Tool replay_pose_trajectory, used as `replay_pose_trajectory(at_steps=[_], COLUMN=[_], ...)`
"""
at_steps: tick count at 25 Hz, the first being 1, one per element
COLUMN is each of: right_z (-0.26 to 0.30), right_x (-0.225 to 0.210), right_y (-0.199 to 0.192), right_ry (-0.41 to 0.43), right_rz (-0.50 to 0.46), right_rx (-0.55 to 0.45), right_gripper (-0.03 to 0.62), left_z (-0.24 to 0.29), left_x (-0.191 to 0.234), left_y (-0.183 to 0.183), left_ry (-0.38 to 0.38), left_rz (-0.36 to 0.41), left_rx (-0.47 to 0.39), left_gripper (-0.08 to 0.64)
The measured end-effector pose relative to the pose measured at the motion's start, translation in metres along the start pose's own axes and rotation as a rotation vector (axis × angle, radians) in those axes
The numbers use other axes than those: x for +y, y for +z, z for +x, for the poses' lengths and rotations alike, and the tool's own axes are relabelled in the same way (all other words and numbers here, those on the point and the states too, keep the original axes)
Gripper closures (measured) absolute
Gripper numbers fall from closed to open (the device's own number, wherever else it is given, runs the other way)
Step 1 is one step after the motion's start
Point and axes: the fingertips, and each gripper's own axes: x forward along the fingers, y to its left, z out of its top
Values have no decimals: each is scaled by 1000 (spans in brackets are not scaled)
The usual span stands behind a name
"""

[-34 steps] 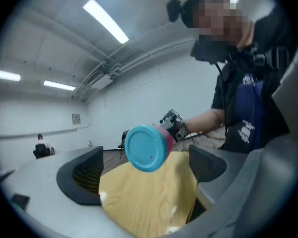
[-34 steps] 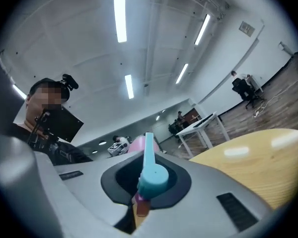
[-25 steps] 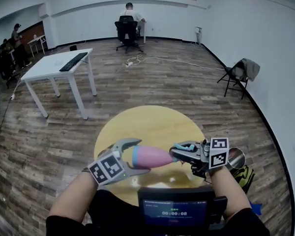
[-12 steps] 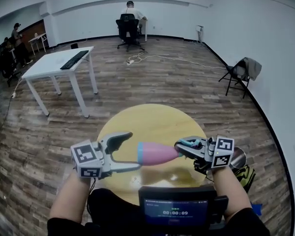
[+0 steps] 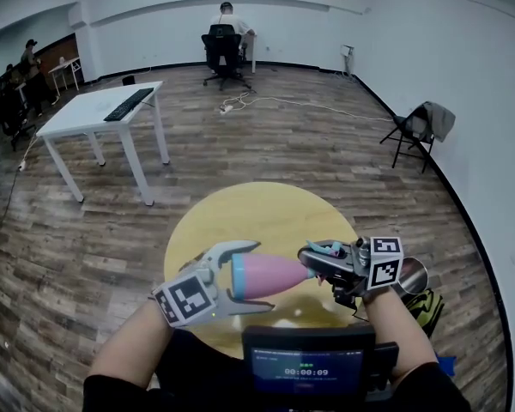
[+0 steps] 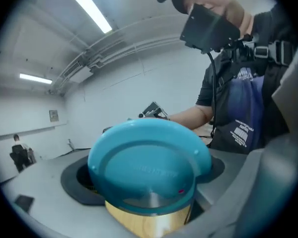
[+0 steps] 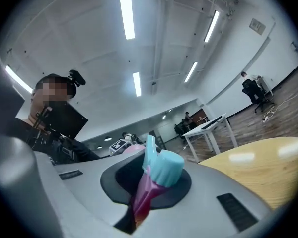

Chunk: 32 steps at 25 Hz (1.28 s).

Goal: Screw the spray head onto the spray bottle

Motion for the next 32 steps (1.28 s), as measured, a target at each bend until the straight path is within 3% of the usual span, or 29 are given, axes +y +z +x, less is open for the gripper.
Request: replay_pose_trajectory(at_steps=[2, 6, 7, 8, 10, 13, 16, 18, 20, 22, 25, 27, 29, 30, 32], right_z=[2, 11, 12, 11, 5, -11, -34, -42, -37, -21, -2, -2, -5, -6, -4], right_x=[9, 37, 39, 38, 30, 7, -20, -32, -33, -20, 1, 5, 13, 21, 38], right_y=[2, 6, 5, 4, 4, 12, 18, 16, 6, -5, -3, -1, 0, 2, 6], right_ry=[-7, -4, -9, -11, -13, -34, -39, -46, -48, -21, 37, 28, 21, 26, 34], right_rz=[-100, -474, -525, -533, -452, -209, 29, 121, 141, 103, 43, 9, -73, -141, -327], right_rx=[8, 88, 106, 109, 69, -54, -151, -167, -127, -59, -27, -22, -20, -23, -7], right_gripper=[571, 572, 572, 572, 572, 572, 572, 572, 572, 572, 572, 572, 572, 572, 572], left_z=[-2, 0, 1, 2, 0, -17, -30, -34, -33, -21, 2, 7, 8, 8, 7], left_x=[0, -3, -4, -4, 4, 20, 31, 36, 37, 27, 3, -5, -11, -12, -13], left_y=[-3, -10, -10, -8, -2, 11, -1, -16, -25, -26, -30, -24, -13, -9, -3], left_ry=[-88, -383, -419, -415, -325, -101, 140, 256, 317, 273, 118, 22, -104, -184, -366], left_rz=[-219, -959, -1067, -1095, -991, -619, -187, 38, 176, 229, 226, 110, -137, -319, -754], left_rx=[-25, -95, -108, -122, -170, -199, -35, 104, 191, 204, 185, 130, 55, 19, -47], left_gripper=[51, 51, 51, 49, 48, 43, 40, 35, 35, 33, 28, 29, 32, 32, 32])
